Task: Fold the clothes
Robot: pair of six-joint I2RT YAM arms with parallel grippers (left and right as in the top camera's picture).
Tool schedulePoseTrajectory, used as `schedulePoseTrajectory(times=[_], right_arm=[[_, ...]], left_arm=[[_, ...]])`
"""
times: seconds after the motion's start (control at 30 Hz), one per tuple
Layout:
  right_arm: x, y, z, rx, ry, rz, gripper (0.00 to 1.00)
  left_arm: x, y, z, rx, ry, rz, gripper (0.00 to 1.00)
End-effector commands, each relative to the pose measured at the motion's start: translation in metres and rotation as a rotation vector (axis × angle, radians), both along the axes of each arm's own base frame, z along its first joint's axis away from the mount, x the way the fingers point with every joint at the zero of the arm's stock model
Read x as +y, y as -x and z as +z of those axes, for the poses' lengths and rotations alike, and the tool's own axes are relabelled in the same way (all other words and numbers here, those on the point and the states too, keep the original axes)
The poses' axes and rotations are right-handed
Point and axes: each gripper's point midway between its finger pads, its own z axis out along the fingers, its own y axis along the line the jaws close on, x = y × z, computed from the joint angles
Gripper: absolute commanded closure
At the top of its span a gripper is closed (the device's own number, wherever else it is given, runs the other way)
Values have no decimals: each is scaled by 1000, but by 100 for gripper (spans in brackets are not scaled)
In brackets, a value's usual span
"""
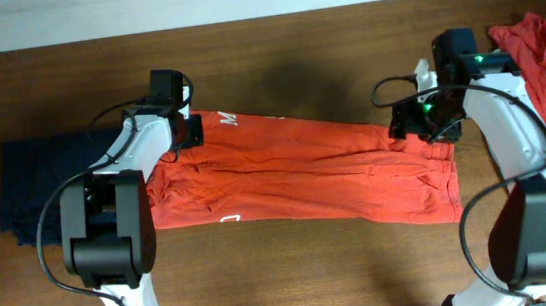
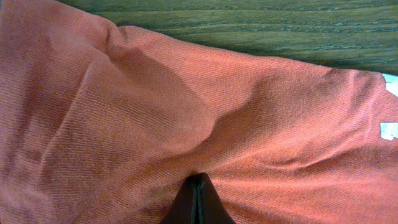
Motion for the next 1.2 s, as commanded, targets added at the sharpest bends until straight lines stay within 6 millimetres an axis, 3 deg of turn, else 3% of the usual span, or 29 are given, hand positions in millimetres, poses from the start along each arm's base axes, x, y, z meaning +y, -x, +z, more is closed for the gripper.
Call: schedulePoseTrajectory(times=[0.0,0.13,0.27,0.4,0.7,0.83,1.17], right_arm=[[-36,9,-29,97,210,-66,19],[-46,4,-38,99,260,-97,17],[-62,7,-54,148,319,-201,24],[-65,11,-70,194,272,-236,28],[-69,5,-82,188,191,-264,69],[-79,0,-82,163,199,-281,94],[-122,-15,-81,69,225,-370,96]], left_arm=[[-1,41,-60,180,-28,-4,99],[-1,41,-60,180,-28,-4,99],[-1,41,-61,180,-28,-4,99],[-1,41,-60,180,-28,-4,99],[-1,41,-60,180,-29,-4,99],[-1,41,-60,181,-29,-4,99],[-1,41,-60,181,-29,-4,99]])
